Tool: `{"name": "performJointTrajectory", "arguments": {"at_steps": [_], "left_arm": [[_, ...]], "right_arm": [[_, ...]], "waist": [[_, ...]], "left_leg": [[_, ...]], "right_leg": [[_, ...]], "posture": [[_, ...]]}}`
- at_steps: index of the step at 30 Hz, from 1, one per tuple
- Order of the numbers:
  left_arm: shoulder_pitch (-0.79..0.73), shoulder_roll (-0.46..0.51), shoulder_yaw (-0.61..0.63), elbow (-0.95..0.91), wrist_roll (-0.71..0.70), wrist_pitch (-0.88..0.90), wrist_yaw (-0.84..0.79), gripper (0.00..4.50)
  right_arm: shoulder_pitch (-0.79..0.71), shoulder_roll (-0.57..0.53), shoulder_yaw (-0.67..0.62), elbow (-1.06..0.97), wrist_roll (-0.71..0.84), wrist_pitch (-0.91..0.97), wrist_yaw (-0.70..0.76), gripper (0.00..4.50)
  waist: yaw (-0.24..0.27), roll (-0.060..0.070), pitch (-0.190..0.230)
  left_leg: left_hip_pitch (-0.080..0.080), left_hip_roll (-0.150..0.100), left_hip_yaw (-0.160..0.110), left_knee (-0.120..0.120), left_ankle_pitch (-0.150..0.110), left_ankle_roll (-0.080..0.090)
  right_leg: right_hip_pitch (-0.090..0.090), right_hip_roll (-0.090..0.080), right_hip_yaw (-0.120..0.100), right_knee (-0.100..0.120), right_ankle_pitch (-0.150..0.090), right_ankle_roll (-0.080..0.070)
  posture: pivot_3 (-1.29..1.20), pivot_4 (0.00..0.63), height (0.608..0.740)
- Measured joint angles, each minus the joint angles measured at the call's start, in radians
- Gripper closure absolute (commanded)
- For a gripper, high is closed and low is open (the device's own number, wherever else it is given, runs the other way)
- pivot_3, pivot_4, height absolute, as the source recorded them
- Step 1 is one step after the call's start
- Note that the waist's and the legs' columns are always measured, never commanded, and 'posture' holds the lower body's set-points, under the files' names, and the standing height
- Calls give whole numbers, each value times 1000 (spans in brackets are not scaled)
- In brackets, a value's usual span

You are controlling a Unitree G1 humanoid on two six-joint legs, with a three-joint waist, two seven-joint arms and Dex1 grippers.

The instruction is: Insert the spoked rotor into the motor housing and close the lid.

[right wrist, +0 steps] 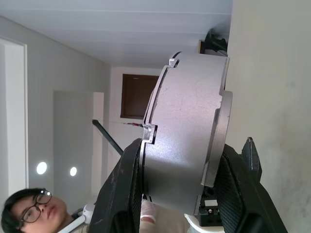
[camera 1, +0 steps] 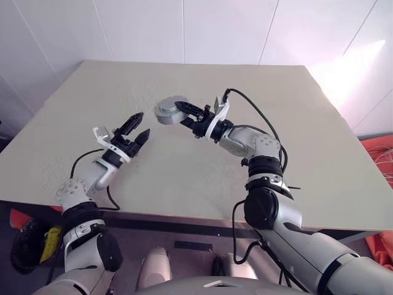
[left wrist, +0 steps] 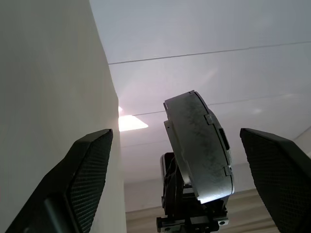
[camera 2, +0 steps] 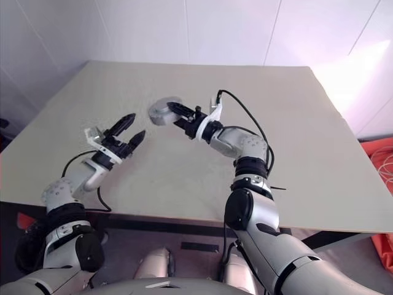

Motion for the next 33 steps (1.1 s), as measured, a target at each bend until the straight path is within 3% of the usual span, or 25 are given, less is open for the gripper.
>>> {"name": "performJointTrajectory", "arguments": {"at_steps": [17,33], "left_arm": [[-40,-89,-79,49,-132,54,43,20],[-48,-84,-81,62,-180,-10,53,20]], "right_arm": [[39,6,61,-54,44,94,-3,2569],[49,0,108,-68,44,84,-1,2569]], "waist": [[3,0,0],[2,0,0]], "left_leg": [[0,0,0,1,0,0],[0,0,0,1,0,0]], "right_leg": [[0,0,0,0,0,0],[0,0,0,1,0,1]], "posture": [[0,0,740],[0,0,740]]}}
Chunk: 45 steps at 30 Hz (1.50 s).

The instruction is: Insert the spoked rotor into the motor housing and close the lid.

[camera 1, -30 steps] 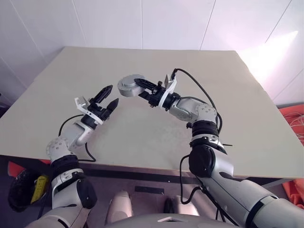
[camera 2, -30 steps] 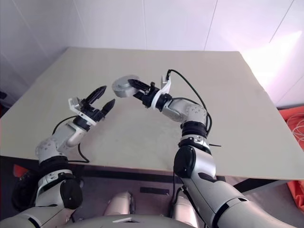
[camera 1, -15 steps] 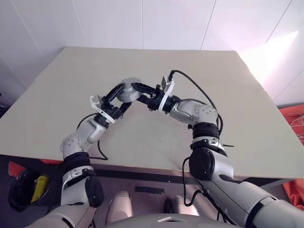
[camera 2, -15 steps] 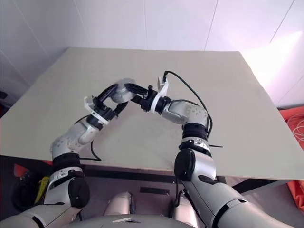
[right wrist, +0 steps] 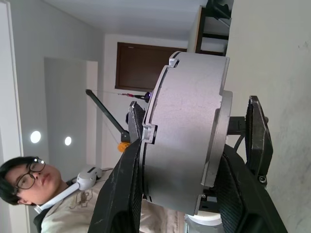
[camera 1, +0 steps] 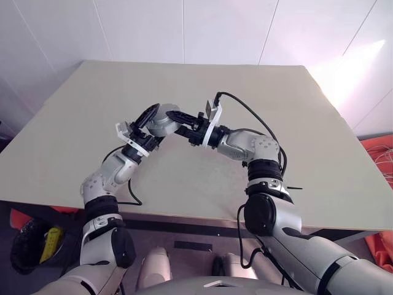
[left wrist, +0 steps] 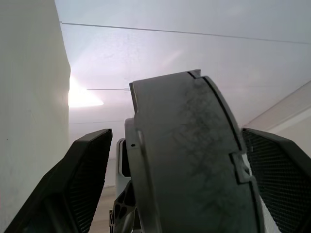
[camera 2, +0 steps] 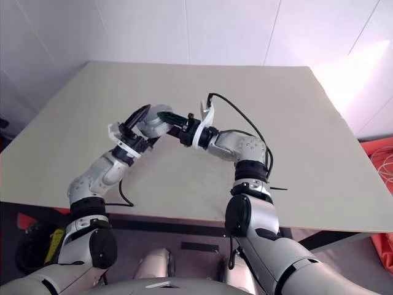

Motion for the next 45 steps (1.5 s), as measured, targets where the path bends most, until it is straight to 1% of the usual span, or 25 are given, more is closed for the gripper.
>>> {"name": "performJointTrajectory", "arguments": {"at_steps": [3,6,8,20,28,32,34,36,38,45], "left_arm": [[0,0,-3,-1,-1,-12,0,631],[2,0,-6,-3,0,-21,1,1605],[3,-1,-9,-5,-3,-24,1,2142],[4,0,-29,-10,-4,-42,-7,2188],[9,3,-45,-29,31,-77,-38,2188],[20,5,-48,-29,34,-77,-49,2188],[26,5,-51,-31,36,-78,-53,2188],[27,12,-60,-39,57,-86,-52,2188],[28,15,-64,-39,73,-101,-48,2188],[29,19,-65,-39,80,-124,-47,2188]], "right_arm": [[0,-1,1,0,0,-2,0,2569],[0,-2,3,0,1,-5,3,2569],[0,-6,11,-7,-1,-13,3,2569],[1,-13,30,-15,-1,-28,13,2569],[6,-22,66,-20,-15,-62,49,2569],[24,-24,106,-48,-38,-84,85,2569],[35,-27,128,-59,-53,-95,108,1839],[41,-32,152,-65,-72,-104,116,1275],[42,-32,172,-88,-95,-128,118,559],[42,-42,194,-92,-180,-267,122,559]], "waist": [[0,0,0],[0,0,0],[0,0,0],[1,0,0],[0,0,0],[1,0,0],[1,0,0],[1,0,0],[0,0,0],[0,0,0]], "left_leg": [[0,0,0,0,0,0],[0,0,0,0,0,0],[0,0,0,0,0,0],[0,0,0,0,0,0],[0,0,0,0,0,0],[0,0,0,0,0,0],[0,0,0,1,0,0],[0,0,0,1,0,0],[0,0,0,1,0,0],[0,0,0,1,0,0]], "right_leg": [[0,0,0,0,0,0],[0,0,0,0,0,0],[0,0,0,0,0,0],[0,0,0,0,0,0],[0,0,0,0,0,0],[0,0,0,0,0,0],[0,0,0,0,0,0],[0,0,0,1,0,0],[0,0,0,1,0,0],[0,0,0,1,0,0]], "posture": [[0,0,740],[0,0,740],[0,0,740],[0,0,740],[0,0,740],[0,0,740],[0,0,740],[0,0,740],[0,0,740],[0,0,740]]}}
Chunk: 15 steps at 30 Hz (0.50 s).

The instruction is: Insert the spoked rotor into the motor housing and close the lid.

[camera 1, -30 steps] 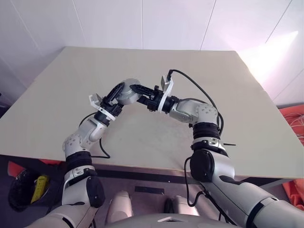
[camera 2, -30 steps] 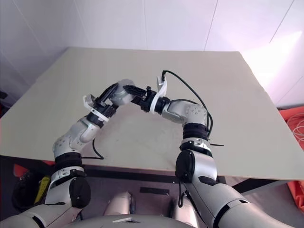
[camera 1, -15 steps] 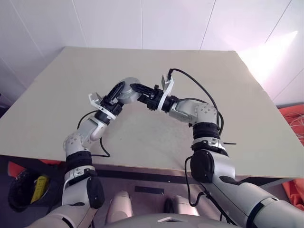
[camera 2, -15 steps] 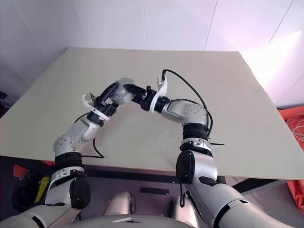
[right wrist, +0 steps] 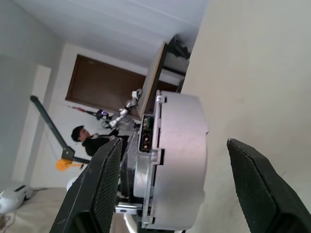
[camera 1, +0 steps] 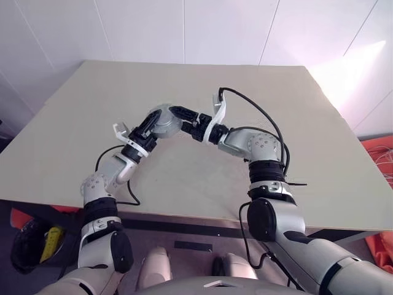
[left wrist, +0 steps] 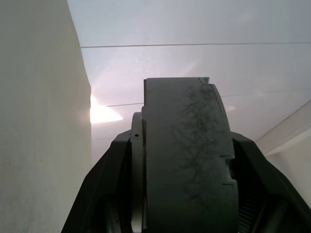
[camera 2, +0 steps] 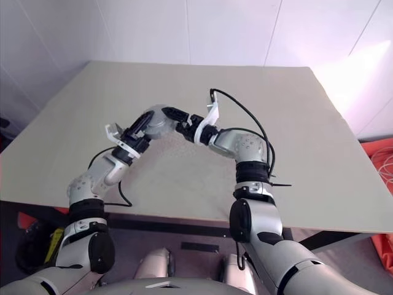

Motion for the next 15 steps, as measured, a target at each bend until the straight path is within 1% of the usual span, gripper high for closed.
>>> {"name": "performJointTrajectory", "arguments": {"at_steps": [3,6,12,15], "left_arm": [[0,7,0,0,21,-22,-1,2188],[0,21,25,0,55,-98,-4,2188],[41,96,145,4,117,-273,-5,2188],[80,106,187,4,152,-342,3,2188]], "right_arm": [[0,-7,0,20,-30,-44,-5,559],[0,-18,-3,57,-72,-100,-21,559],[0,-64,-41,86,-85,-119,-34,559],[0,-82,-55,87,-83,-99,-34,559]], "waist": [[0,0,0],[-4,0,0],[-12,0,0],[-9,-1,0]], "left_leg": [[0,0,0,0,0,0],[0,0,0,0,0,0],[0,0,0,0,0,0],[0,0,-1,0,0,0]], "right_leg": [[0,0,0,0,0,0],[0,0,0,0,0,0],[0,0,0,0,0,0],[0,0,0,0,0,1]], "posture": [[0,0,740],[0,0,740],[0,0,740],[0,0,740]]}}
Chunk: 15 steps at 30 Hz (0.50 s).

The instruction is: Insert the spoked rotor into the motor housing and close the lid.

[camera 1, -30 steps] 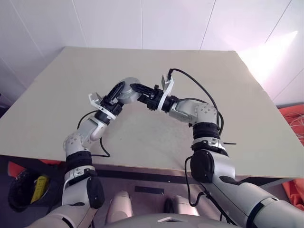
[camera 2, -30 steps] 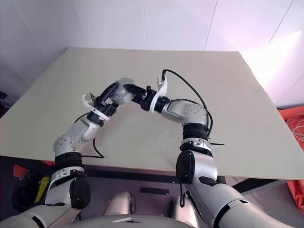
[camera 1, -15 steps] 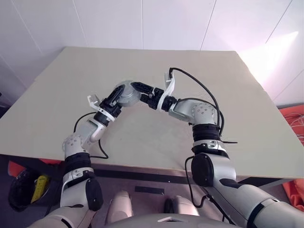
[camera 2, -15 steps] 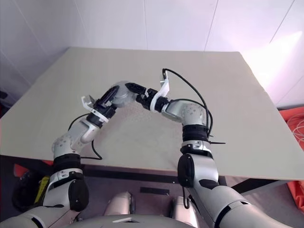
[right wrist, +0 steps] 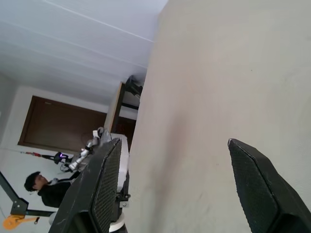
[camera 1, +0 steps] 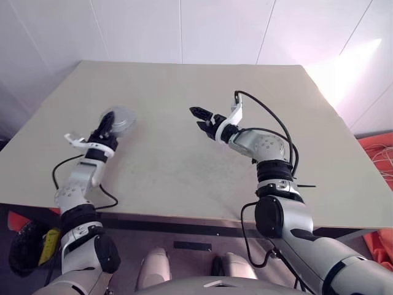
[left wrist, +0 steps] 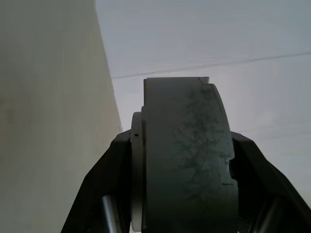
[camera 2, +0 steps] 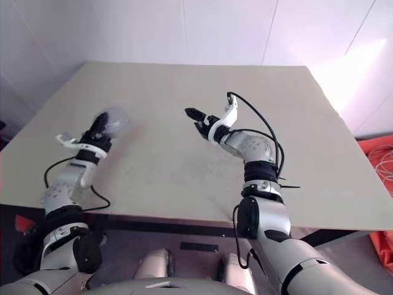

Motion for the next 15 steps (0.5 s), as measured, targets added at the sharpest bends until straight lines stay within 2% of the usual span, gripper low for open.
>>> {"name": "performJointTrajectory", "arguments": {"at_steps": [7,15], "left_arm": [[29,5,42,0,59,-93,47,2188],[14,5,48,76,144,-179,124,2188]], "right_arm": [[0,-32,-5,-30,38,127,39,559],[0,-32,-8,-41,39,138,41,559]], "waist": [[9,-6,-1],[8,-8,-2]], "left_leg": [[3,0,0,2,0,0],[4,1,0,2,0,0]], "right_leg": [[4,0,0,0,1,1],[5,0,0,0,1,1]], "posture": [[0,0,740],[0,0,740]]}}
